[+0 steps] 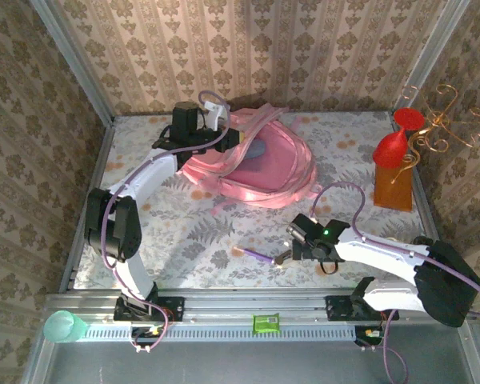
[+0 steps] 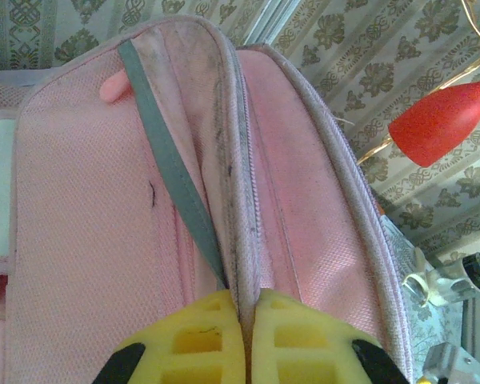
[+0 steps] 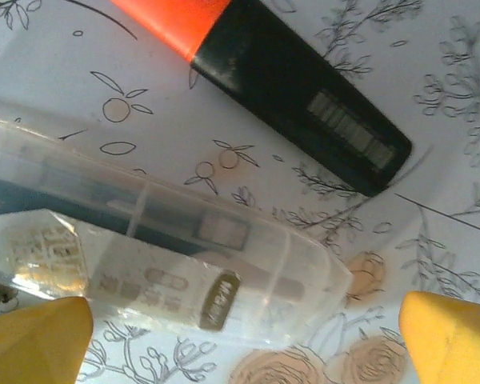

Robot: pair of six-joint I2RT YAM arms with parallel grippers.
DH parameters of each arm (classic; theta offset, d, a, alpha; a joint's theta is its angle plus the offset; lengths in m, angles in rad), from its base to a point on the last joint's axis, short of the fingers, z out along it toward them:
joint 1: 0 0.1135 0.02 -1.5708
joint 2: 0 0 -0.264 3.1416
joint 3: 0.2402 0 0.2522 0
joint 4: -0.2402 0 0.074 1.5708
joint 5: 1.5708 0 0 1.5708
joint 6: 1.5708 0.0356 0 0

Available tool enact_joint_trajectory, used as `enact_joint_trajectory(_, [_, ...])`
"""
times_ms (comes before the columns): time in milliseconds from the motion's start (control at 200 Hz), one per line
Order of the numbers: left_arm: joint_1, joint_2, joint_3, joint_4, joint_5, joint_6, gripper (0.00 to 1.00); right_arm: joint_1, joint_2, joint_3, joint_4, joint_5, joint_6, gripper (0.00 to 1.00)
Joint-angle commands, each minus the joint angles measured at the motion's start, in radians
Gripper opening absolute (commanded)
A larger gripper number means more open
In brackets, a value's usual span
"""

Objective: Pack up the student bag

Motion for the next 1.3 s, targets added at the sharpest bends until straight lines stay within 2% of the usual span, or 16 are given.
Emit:
enact_joint_trajectory(0, [0.002, -0.010, 0.000, 0.022, -0.016, 0.039, 0.00, -0.023, 0.039, 0.000, 0.070, -0.034, -0.065, 0.99])
enact_joint_trajectory(130, [-0.003, -0.010, 0.001, 0.019, -0.016, 0.041, 0.00, -0.061, 0.061, 0.010, 0.087, -0.036, -0.106, 0.97])
enact_joint_trajectory(260, [-0.007, -0.010, 0.003, 0.014, -0.018, 0.047, 0.00, -0.094, 0.068, 0.005, 0.145, -0.086, -0.145, 0.89])
enact_joint_trajectory(490, [-0.007, -0.004, 0.004, 0.006, -0.023, 0.054, 0.00, -0.095, 0.089, -0.012, 0.215, -0.157, -0.157, 0.57])
enact_joint_trajectory(740, [-0.007, -0.002, 0.003, 0.006, -0.020, 0.057, 0.00, -0.096, 0.147, -0.002, 0.223, -0.143, -0.150, 0.59])
enact_joint_trajectory(925, [-0.008, -0.005, 0.002, 0.010, -0.020, 0.052, 0.00, -0.097, 0.110, 0.073, 0.205, -0.112, -0.200, 0.39])
enact_joint_trajectory(1020, [-0.008, -0.011, 0.003, 0.023, -0.015, 0.043, 0.00, -0.119, 0.041, 0.136, 0.210, -0.103, -0.230, 0.34])
enact_joint_trajectory(1180, [-0.008, -0.012, 0.021, 0.036, -0.010, 0.017, 0.00, -0.205, -0.027, 0.236, 0.361, -0.189, -0.187, 0.32])
enact_joint_trajectory(1295, [-0.016, -0.013, 0.030, 0.046, -0.003, 0.003, 0.00, -0.290, 0.052, 0.306, 0.525, -0.235, -0.058, 0.33])
